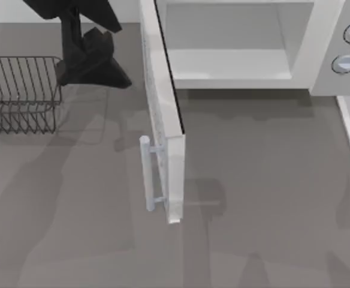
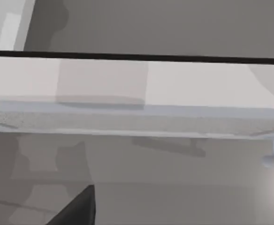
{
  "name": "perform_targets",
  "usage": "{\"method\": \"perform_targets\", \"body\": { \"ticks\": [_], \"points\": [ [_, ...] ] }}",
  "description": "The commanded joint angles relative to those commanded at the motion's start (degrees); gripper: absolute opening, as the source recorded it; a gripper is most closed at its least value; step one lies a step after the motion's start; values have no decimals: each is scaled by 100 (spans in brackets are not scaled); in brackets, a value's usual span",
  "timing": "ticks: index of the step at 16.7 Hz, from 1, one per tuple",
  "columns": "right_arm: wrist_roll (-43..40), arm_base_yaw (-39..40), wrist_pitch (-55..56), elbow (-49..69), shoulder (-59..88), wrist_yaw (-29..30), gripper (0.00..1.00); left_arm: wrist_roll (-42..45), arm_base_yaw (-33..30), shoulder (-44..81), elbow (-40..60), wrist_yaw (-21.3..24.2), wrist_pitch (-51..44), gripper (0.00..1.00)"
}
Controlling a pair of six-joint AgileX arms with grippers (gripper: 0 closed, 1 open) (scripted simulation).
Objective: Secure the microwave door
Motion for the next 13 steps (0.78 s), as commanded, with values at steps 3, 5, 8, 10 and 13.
{"method": "perform_targets", "body": {
  "ticks": [3, 5, 8, 10, 13],
  "points": [
    [0, 0, 0, 0, 0, 0, 100, -7, 31, -23, -12, -9, 10, 100],
    [0, 0, 0, 0, 0, 0, 100, -31, -10, -26, -107, -12, 105, 100],
    [0, 0, 0, 0, 0, 0, 100, -181, -173, -47, -606, -52, 634, 100],
    [0, 0, 0, 0, 0, 0, 100, -321, -303, -60, -1034, -94, 1122, 100],
    [0, 0, 0, 0, 0, 0, 100, -504, -480, -66, -1595, -150, 1760, 100]
  ]
}}
